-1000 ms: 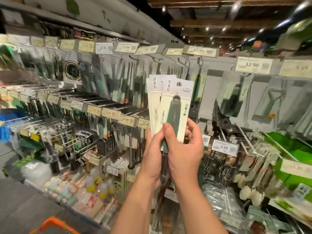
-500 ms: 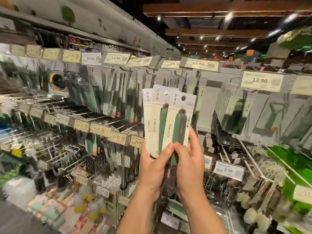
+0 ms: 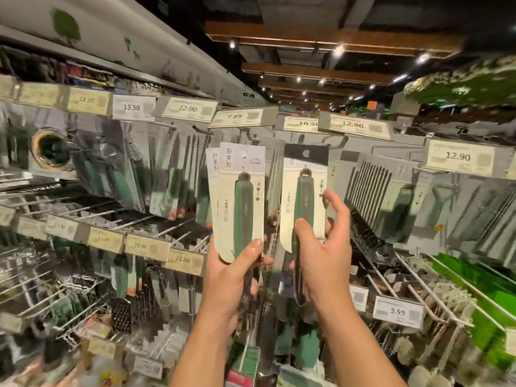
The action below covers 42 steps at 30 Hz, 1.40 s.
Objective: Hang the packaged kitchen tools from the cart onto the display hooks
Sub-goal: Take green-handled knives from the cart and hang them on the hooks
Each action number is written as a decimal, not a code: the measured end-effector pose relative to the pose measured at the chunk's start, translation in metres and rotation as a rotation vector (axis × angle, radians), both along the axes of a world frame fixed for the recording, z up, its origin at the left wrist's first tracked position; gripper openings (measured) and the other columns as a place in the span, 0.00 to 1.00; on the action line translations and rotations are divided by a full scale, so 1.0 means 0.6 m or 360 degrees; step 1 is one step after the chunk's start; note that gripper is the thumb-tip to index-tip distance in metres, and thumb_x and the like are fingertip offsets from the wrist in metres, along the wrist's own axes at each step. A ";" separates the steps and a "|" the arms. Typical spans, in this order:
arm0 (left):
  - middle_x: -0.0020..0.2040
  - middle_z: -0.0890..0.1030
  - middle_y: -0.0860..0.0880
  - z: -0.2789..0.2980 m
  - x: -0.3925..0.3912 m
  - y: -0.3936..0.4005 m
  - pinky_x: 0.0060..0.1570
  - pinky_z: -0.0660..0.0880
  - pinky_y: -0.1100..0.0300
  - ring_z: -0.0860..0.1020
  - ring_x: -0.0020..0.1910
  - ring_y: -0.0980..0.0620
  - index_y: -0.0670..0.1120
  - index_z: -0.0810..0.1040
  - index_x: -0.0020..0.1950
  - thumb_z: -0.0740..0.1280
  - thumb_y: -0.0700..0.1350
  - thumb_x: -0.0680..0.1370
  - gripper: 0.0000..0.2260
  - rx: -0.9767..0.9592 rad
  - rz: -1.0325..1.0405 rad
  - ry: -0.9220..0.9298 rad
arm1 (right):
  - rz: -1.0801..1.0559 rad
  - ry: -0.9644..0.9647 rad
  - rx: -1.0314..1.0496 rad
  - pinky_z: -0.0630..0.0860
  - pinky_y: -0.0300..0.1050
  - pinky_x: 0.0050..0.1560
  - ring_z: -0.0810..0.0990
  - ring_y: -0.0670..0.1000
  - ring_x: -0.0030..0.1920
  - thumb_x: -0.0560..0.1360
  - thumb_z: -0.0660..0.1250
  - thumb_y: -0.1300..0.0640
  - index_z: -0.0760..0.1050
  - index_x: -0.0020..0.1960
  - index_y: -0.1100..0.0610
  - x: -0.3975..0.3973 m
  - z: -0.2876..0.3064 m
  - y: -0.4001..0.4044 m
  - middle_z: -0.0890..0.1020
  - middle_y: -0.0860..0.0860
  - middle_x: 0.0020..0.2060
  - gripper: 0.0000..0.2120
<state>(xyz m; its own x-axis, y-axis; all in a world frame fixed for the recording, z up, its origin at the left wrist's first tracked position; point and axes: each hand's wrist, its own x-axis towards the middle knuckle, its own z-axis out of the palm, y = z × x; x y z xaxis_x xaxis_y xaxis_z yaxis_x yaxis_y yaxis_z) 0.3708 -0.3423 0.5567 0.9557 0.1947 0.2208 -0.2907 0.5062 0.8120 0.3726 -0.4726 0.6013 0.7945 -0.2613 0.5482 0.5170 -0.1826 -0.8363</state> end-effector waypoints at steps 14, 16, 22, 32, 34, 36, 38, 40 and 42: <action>0.53 0.88 0.45 0.001 0.054 0.020 0.22 0.70 0.60 0.87 0.44 0.43 0.50 0.76 0.66 0.77 0.48 0.69 0.26 0.0114 -0.0226 0.0020 | -0.0229 -0.0098 0.0004 0.72 0.24 0.35 0.60 0.27 0.52 0.80 0.68 0.61 0.74 0.73 0.50 0.065 0.020 0.026 0.75 0.39 0.65 0.22; 0.51 0.88 0.46 0.002 0.060 0.016 0.20 0.70 0.61 0.87 0.45 0.43 0.50 0.76 0.65 0.79 0.48 0.70 0.25 0.0096 -0.0269 0.0029 | -0.0248 -0.0036 -0.0011 0.72 0.22 0.43 0.69 0.23 0.53 0.81 0.68 0.58 0.74 0.71 0.48 0.086 0.015 0.020 0.75 0.38 0.64 0.20; 0.54 0.87 0.43 0.000 0.086 0.000 0.19 0.69 0.61 0.87 0.43 0.44 0.51 0.76 0.67 0.79 0.48 0.69 0.27 0.0073 -0.0325 0.0057 | -0.0268 0.0281 0.0001 0.74 0.29 0.26 0.77 0.37 0.31 0.81 0.66 0.62 0.76 0.71 0.51 0.208 0.038 0.003 0.81 0.49 0.59 0.20; 0.52 0.85 0.31 0.013 0.115 -0.016 0.18 0.68 0.63 0.82 0.28 0.51 0.46 0.74 0.65 0.78 0.50 0.63 0.33 -0.0036 -0.0323 0.0112 | -0.0138 0.0575 -0.0202 0.73 0.34 0.30 0.77 0.45 0.38 0.82 0.61 0.67 0.65 0.80 0.47 0.325 0.047 -0.026 0.69 0.50 0.77 0.30; 0.51 0.87 0.36 0.013 0.113 -0.018 0.19 0.70 0.63 0.85 0.33 0.49 0.47 0.74 0.66 0.79 0.50 0.63 0.33 -0.0025 -0.0305 0.0097 | -0.0226 0.0606 -0.0253 0.72 0.34 0.29 0.77 0.43 0.37 0.82 0.63 0.63 0.69 0.77 0.47 0.312 0.039 -0.033 0.77 0.50 0.71 0.26; 0.48 0.88 0.44 0.010 0.112 -0.018 0.19 0.71 0.63 0.87 0.40 0.46 0.48 0.75 0.66 0.78 0.49 0.64 0.31 -0.0026 -0.0287 0.0086 | -0.0254 0.0515 -0.0161 0.73 0.31 0.28 0.77 0.42 0.36 0.82 0.64 0.62 0.73 0.72 0.48 0.276 0.028 -0.030 0.81 0.49 0.60 0.21; 0.46 0.88 0.47 0.008 0.111 -0.018 0.20 0.70 0.62 0.88 0.43 0.45 0.49 0.76 0.64 0.78 0.48 0.65 0.28 -0.0054 -0.0275 0.0099 | -0.0192 0.0404 0.0068 0.77 0.32 0.33 0.80 0.46 0.38 0.81 0.65 0.62 0.79 0.62 0.51 0.224 0.017 -0.020 0.84 0.48 0.51 0.13; 0.46 0.89 0.48 0.004 0.110 -0.016 0.21 0.70 0.62 0.88 0.42 0.45 0.50 0.75 0.63 0.78 0.48 0.67 0.26 -0.0074 -0.0272 0.0115 | -0.0123 0.0320 0.0151 0.80 0.42 0.41 0.83 0.51 0.42 0.80 0.68 0.58 0.81 0.53 0.52 0.171 0.008 -0.006 0.84 0.48 0.44 0.04; 0.48 0.89 0.47 0.003 0.108 -0.016 0.21 0.70 0.62 0.87 0.39 0.47 0.50 0.77 0.64 0.80 0.48 0.68 0.27 -0.0043 -0.0269 0.0111 | 0.0025 0.0230 0.0118 0.82 0.47 0.41 0.82 0.49 0.41 0.79 0.70 0.52 0.81 0.51 0.51 0.126 -0.002 0.009 0.83 0.49 0.42 0.04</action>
